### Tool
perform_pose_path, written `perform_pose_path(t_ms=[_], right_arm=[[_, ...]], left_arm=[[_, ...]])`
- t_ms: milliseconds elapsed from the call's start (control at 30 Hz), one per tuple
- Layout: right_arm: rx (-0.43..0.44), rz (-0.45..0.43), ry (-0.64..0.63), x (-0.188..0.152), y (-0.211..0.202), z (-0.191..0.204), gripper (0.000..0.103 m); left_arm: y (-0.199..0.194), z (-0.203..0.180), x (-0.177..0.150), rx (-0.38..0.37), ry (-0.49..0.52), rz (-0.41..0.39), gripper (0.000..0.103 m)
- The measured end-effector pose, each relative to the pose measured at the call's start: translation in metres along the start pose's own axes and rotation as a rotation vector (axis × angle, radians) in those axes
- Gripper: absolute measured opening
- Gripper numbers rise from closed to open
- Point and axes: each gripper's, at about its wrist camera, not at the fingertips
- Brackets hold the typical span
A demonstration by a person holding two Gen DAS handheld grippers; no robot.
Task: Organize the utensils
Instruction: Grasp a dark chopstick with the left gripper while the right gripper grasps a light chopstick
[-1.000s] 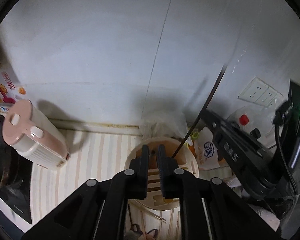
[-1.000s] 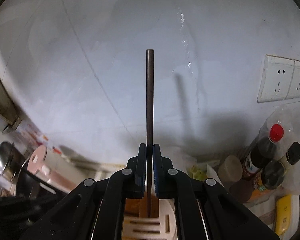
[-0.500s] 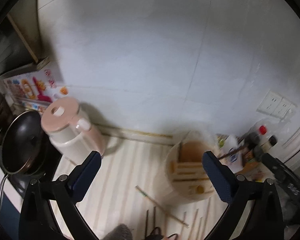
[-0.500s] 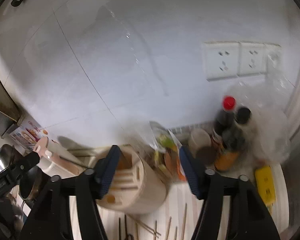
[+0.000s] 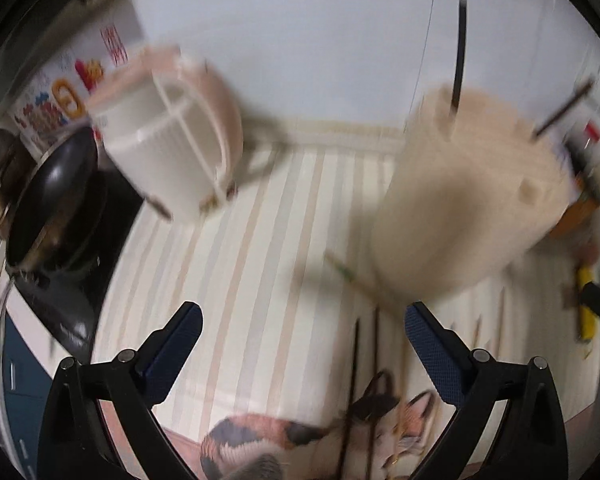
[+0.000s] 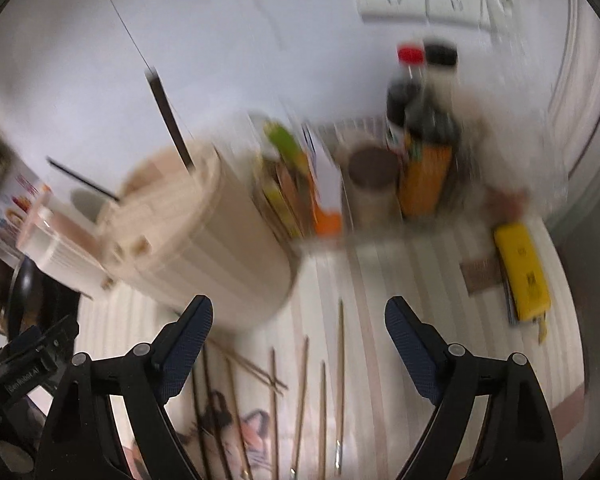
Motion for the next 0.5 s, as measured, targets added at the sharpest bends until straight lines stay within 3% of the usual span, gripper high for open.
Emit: perform_pose_path(t_ms=[33, 133, 167, 233, 400, 500], right_arm=[[-0.004, 0.019, 0.008, -0.006, 0.006, -0.003, 0.083], [-0.022, 0.106, 0.015, -0.023, 0.031, -0.013, 0.053], [-0.021, 0.144, 0.026, -0.03, 0.041, -0.018, 0.051], [-0.024, 0.177, 0.019, -0.039, 0.053, -0.021, 0.046], [-0.057, 0.287, -0.002, -0.06, 0.091, -0.028, 0.04], [-0.071, 0.347, -0.014, -0.072, 0.108, -0.032, 0.04]], left_arm=[[0.011, 0.0, -0.008, 0.001, 0.0, 0.028, 0.103], [0.034, 0.0, -0.027, -0.01, -0.001, 0.088, 0.101], [0.045, 0.0, -0.035, -0.021, 0.0, 0.121, 0.1], [0.059, -0.001, -0.044, -0.038, 0.003, 0.168, 0.082], [0.094, -0.011, -0.072, -0.076, 0.015, 0.299, 0.058], [0.109, -0.015, -0.082, -0.07, 0.025, 0.342, 0.054]])
Point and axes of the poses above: each gripper's, at about its wrist camera, not at the fingertips, and y roughly the way its jaws point, z to its left, x to its top, and after that the axes turned 3 degrees about -x, right-handed
